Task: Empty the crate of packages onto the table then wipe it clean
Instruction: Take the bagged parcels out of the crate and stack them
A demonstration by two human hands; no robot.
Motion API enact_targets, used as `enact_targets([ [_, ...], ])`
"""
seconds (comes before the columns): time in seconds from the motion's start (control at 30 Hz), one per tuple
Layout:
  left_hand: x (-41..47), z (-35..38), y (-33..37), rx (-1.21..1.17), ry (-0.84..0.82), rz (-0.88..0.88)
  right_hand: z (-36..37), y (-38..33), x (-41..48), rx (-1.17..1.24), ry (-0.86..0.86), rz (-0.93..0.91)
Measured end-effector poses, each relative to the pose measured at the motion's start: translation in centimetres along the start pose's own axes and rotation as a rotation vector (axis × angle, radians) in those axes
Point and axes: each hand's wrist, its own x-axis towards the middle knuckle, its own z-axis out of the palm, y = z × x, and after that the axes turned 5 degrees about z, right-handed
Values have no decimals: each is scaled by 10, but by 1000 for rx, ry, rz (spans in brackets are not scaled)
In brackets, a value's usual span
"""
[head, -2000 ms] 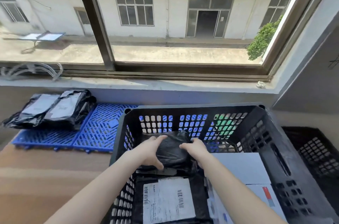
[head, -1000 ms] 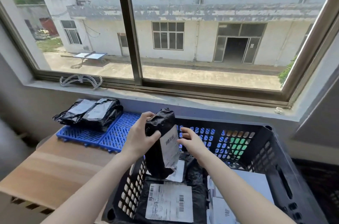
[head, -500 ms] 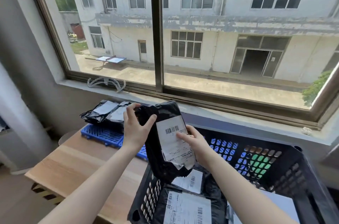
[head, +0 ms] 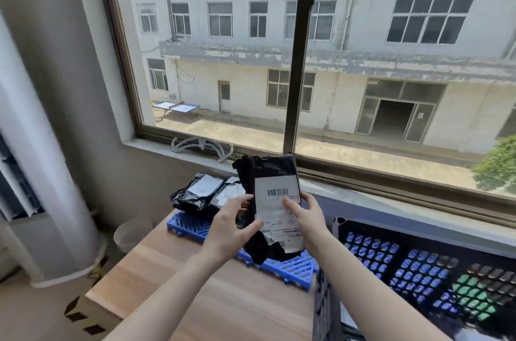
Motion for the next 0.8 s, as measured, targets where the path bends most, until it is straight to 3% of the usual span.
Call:
enact_targets([
  [0.3, 21, -76, -91, -37, -57, -87, 114, 44, 27, 37, 71, 126],
  [0.8, 140, -118, -225, 80, -137, -221, 221, 82, 168, -47, -110, 223],
])
